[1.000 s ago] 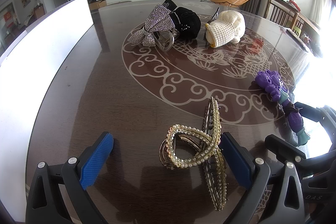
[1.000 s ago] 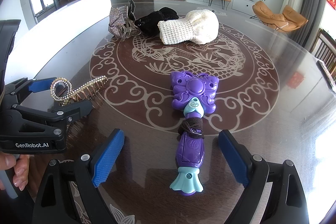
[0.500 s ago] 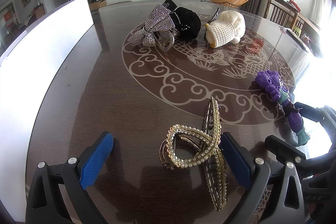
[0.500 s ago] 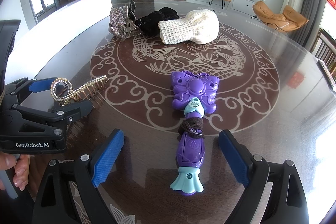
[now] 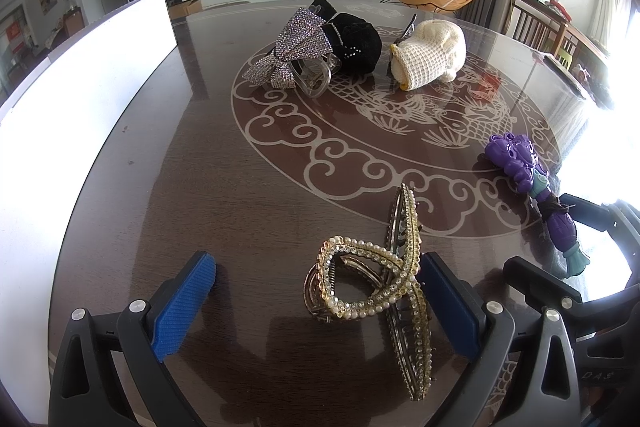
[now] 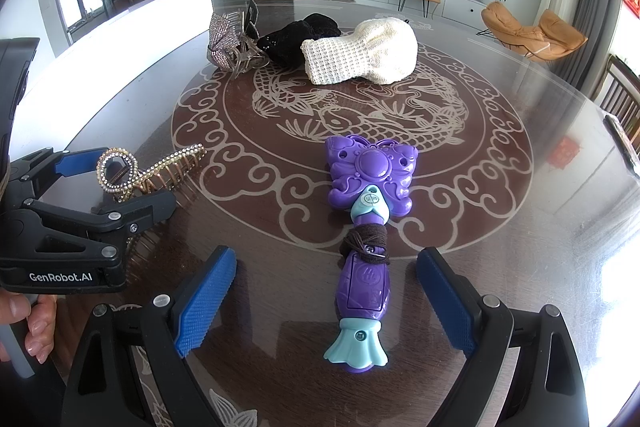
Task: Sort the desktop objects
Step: 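Lift the gold clip with the left gripper while the right gripper holds the purple toy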
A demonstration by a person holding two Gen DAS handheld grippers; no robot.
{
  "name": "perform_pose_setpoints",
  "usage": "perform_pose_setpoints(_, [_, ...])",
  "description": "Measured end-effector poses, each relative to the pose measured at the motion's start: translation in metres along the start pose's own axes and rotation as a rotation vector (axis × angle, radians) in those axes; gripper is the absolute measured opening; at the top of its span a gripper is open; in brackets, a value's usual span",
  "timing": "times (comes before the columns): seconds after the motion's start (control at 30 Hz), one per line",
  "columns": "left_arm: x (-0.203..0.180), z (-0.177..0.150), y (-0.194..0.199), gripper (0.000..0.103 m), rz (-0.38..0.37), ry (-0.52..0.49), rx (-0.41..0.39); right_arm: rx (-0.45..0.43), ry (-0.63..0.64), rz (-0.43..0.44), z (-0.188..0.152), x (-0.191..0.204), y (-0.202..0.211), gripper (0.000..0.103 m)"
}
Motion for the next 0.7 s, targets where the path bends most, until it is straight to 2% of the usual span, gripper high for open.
perform_pose_setpoints(0.23, [0.001,0.001,0.001,0.103,-0.003,-0.006,0.004,-0.004,-0.010,0.016,0.000,0.000,0.000,0.093])
perform_pose_setpoints(0.33, [0.010,0.002,0.001,0.103,0.015,0.029,0.003,-0.010,-0.052,0.103,0.002,-0.003,0.005,0.093])
perform_pose_setpoints(0.43, [0.013,0.002,0.002,0.103,0.010,0.042,-0.003,0.039,-0.054,0.178,0.005,-0.007,0.005,0.093])
perform_pose_setpoints(0.5, [0.011,0.004,0.002,0.101,-0.006,0.035,-0.006,0.089,-0.011,0.180,0.008,-0.006,0.001,0.091])
perform_pose_setpoints(0.53, [0.008,0.005,0.002,0.098,-0.015,0.027,-0.014,0.111,0.020,0.172,0.009,-0.004,-0.002,0.088])
perform_pose_setpoints(0.6, [0.003,0.006,0.005,0.067,-0.019,-0.007,-0.040,0.144,0.086,0.143,0.013,0.000,-0.006,0.078])
perform_pose_setpoints(0.67, [-0.003,0.007,0.009,0.047,-0.016,-0.046,-0.063,0.147,0.139,0.109,0.018,0.004,-0.008,0.043])
perform_pose_setpoints(0.7, [-0.005,0.007,0.010,0.046,-0.014,-0.055,-0.062,0.149,0.152,0.089,0.020,0.004,-0.009,0.033])
Point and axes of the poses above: each gripper's, at about its wrist camera, not at the fingertips, and y roughly against the way its jaws point, x to its left, z to its top, the point moved 8 cm from there along -y, roughly the way its jaws point, and after that the axes turned 2 degrees about -z, right-handed, at the moved point
